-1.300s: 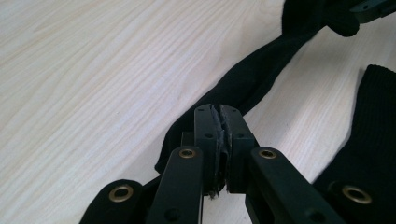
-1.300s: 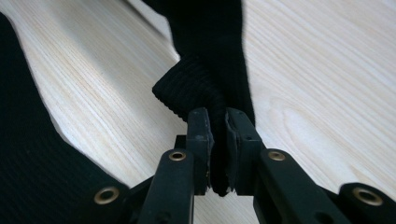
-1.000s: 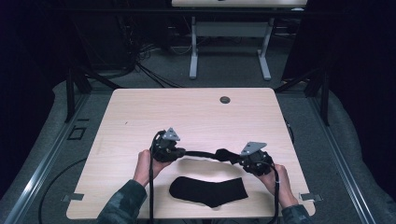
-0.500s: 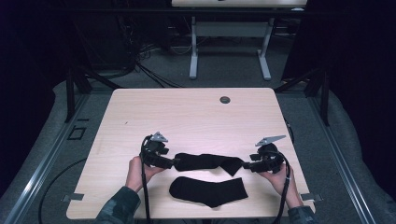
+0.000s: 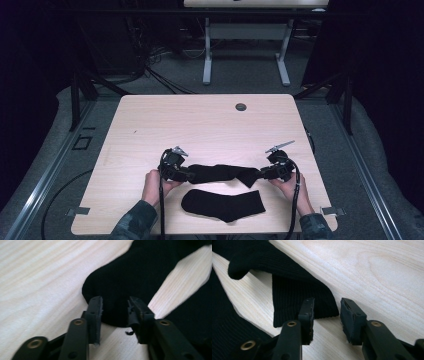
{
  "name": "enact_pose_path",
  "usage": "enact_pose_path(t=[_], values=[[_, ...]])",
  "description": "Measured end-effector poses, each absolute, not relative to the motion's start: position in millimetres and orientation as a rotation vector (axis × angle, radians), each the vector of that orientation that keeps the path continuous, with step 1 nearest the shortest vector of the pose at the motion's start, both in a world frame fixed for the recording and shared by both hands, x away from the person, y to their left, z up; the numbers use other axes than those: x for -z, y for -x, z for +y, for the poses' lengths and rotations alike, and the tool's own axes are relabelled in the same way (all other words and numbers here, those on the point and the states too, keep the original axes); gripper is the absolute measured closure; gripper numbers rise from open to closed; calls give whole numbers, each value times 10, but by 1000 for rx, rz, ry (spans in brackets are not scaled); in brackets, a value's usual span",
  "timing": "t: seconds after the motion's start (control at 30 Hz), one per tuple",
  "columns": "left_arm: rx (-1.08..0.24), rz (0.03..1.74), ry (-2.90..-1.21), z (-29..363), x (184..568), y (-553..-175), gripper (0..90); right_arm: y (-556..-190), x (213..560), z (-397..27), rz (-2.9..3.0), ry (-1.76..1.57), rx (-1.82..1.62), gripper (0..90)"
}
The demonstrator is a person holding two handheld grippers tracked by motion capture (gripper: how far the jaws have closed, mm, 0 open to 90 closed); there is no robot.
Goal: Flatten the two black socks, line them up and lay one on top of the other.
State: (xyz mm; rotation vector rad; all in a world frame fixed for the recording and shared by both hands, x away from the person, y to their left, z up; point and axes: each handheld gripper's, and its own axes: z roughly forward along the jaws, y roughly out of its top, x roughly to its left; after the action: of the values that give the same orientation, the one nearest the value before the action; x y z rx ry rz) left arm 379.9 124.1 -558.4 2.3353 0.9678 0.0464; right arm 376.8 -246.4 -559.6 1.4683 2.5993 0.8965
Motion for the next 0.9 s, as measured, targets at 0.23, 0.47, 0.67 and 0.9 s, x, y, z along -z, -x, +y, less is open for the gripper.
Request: enact_pose_path(t=[0.23,0.47,0.67,0.9], values=[[-70,956,-2362,1248,5614,-3785,805,-3774,5603,-2452,2616,-1458,-891,777],[-44,964,-2336,1273,5625,-3793,865,-3739,5568,-2434,2585,-1385,-868,844],[-10,949,-2321,1282,5604,-3794,877,-3671,5453,-2422,2527,-1274,-850,858],[42,940,-2315,1230,5547,-3852,878,-3701,5074,-2261,2360,-940,-665,856]])
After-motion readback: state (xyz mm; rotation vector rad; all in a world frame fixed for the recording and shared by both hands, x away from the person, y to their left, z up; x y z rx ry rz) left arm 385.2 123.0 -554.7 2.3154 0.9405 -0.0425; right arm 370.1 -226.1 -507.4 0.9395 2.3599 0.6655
